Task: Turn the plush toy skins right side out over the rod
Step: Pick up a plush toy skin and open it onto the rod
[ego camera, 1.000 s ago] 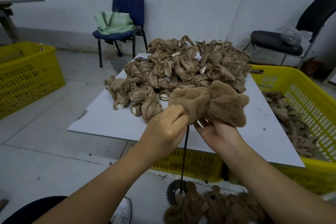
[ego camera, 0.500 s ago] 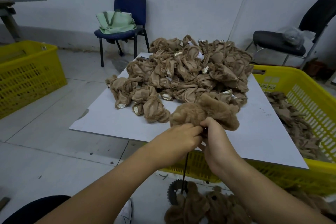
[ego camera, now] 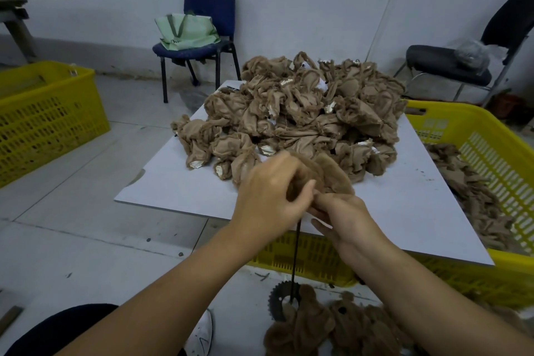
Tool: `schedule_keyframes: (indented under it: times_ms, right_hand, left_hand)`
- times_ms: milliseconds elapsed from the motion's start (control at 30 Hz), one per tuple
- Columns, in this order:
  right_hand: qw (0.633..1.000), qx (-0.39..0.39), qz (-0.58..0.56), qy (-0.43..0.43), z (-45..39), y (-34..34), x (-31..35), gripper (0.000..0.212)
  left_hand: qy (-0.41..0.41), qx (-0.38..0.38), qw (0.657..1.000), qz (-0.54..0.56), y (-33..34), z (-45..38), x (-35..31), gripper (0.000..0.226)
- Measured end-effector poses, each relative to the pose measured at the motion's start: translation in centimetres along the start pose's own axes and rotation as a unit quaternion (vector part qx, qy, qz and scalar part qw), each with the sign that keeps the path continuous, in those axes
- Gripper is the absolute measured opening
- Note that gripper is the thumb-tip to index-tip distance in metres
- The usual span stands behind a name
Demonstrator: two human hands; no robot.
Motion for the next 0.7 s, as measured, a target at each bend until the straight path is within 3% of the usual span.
schedule_keyframes:
  times_ms: [100,267,433,567,700]
  right_hand:
    - [1.000,-0.002,-0.007,-0.028,-0.1,0.2,0.2,0.016]
    - [0.980,-0.001,0.090,-0.180,0.6,0.4,3.2,0.021]
    - [0.954,0.020,0.135,-0.267,1.4,1.3,3.9,0.018]
    - [0.967,0.045,0.146,-0.205,0.6,1.6,2.9,0.024]
    - [0.990,0.061,0.086,-0.097,-0.9,1.2,2.0,0.019]
  left_hand:
    - [-0.096,0.039,0.989,-0.107,0.9,0.1,1.6,0.032]
    - [-0.113,0.031,0.991,-0.059,0.7,0.8,1.2,0.033]
    - [-0.132,0.088,0.987,-0.040,2.0,2.5,0.9,0.036]
    - [-0.238,0.201,0.948,0.070,5.4,3.7,2.1,0.030]
    - [-0.264,0.219,0.928,0.145,6.0,3.1,2.5,0.035]
Point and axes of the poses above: each hand's wrist, its own z-axis away from the middle knuckle, its own y-axis out of the palm, x = y × z, the point moved 8 cm from there along -z, towards the middle knuckle, and after that the axes turned 6 degrees about -z, right-handed, at the moved point
